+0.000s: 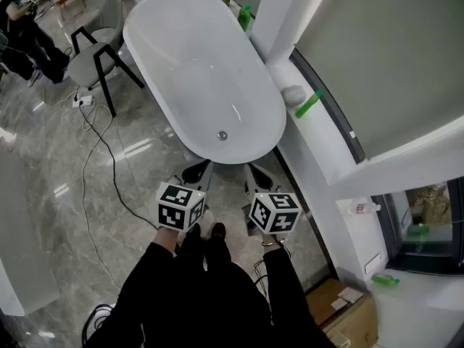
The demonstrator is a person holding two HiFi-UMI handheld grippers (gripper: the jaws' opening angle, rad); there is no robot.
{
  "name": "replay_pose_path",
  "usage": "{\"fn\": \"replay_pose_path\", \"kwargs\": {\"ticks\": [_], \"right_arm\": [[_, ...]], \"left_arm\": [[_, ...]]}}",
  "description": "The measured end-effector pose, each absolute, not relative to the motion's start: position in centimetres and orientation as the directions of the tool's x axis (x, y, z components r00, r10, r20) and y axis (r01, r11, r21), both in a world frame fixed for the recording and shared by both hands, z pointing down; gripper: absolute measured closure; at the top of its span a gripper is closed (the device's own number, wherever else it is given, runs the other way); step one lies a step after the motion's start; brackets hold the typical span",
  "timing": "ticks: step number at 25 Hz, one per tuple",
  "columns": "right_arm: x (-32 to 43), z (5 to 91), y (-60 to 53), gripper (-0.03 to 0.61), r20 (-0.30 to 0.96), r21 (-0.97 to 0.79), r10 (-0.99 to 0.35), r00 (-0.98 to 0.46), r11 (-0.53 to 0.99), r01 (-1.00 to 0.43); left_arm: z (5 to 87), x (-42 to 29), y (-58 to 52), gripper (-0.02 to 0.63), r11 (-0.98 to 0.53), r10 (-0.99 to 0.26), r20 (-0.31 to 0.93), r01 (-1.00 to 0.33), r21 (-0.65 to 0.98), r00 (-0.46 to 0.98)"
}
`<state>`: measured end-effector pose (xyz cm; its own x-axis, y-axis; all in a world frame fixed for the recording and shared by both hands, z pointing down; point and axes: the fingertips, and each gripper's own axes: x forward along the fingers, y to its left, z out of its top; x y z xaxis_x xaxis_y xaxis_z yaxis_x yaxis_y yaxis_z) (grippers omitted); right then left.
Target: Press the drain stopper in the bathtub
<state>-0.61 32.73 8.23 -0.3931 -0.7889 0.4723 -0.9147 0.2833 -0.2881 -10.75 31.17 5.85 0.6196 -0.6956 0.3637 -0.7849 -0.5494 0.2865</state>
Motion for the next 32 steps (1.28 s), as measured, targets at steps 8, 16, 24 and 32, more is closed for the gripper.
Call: {"fn": "replay_pose_path", "kwargs": {"ticks": [8, 16, 24, 32], "right_arm": [[-0.3, 8.7, 32.6, 0.577, 0.486, -0.281, -0.784, -0.386, 0.279, -0.918], [0.7, 8.6, 32.2, 0.577, 0.466, -0.313, -0.792, -0.395, 0.27, -0.91], [2.9, 7.6, 31.0, 0.577, 0.466, -0.305, -0.798, -0.382, 0.26, -0.916], [4.9, 7.2, 30.2, 0.577, 0.457, -0.318, -0.796, -0.397, 0.27, -0.909]], "left_arm": [[5.9, -10.7, 30.6, 0.606, -0.543, -0.698, 0.366, -0.788, 0.29, 0.616], [6.2, -10.0, 30.0, 0.606, -0.545, -0.694, 0.378, -0.79, 0.28, 0.613], [6.4, -8.7, 28.2, 0.606, -0.526, -0.701, 0.396, -0.806, 0.273, 0.592], [6.0, -6.7, 26.9, 0.606, -0.517, -0.717, 0.396, -0.819, 0.249, 0.573]]}}
